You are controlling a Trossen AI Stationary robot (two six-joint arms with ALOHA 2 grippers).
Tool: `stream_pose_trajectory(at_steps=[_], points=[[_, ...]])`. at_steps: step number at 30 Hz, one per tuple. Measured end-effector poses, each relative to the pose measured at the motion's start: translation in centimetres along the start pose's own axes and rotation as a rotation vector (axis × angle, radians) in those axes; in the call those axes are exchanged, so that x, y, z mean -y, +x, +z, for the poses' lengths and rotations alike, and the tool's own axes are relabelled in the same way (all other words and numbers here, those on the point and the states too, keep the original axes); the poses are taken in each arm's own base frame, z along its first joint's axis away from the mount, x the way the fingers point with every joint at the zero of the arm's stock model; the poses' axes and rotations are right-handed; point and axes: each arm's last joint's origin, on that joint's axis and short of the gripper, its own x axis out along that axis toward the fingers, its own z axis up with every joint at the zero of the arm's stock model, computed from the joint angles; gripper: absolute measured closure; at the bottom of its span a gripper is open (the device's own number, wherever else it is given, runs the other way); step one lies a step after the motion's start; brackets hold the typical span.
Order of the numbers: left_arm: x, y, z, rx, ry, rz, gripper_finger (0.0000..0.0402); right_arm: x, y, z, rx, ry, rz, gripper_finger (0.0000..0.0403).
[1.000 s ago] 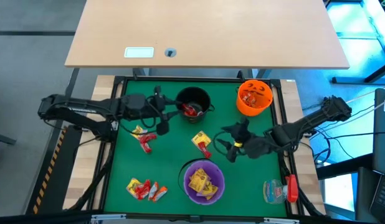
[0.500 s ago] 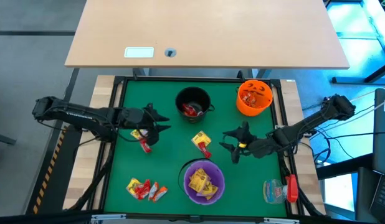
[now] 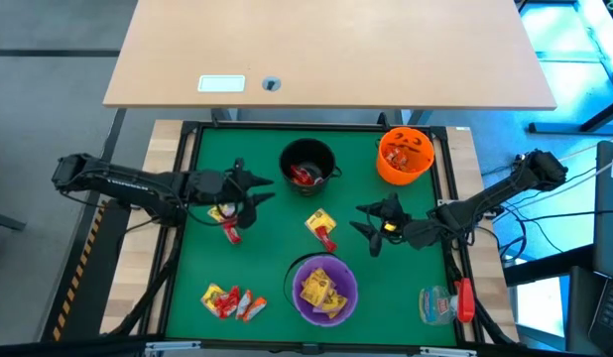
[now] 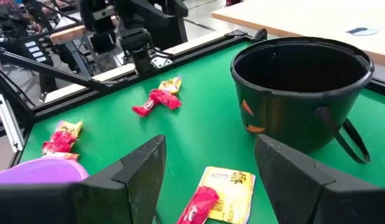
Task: Sort candy
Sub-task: Put the red candy into the black bucket
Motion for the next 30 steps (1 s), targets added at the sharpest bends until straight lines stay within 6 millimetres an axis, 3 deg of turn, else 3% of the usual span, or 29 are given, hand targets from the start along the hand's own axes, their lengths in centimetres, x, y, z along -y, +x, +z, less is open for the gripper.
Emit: stream_pose_trajectory(at_steps=[16, 30], points=[[-0.8, -0.7, -3.9, -0.423, -0.139, 0.018, 0.025, -0.1, 0.0, 0.0, -0.006, -0.004, 0.015, 0.0159], [-0.5, -2.3, -6.0, -0.657, -0.072, 0.053, 0.025, 0.0, 0.0, 0.0, -0.009, -0.017, 0.014, 0.0159]])
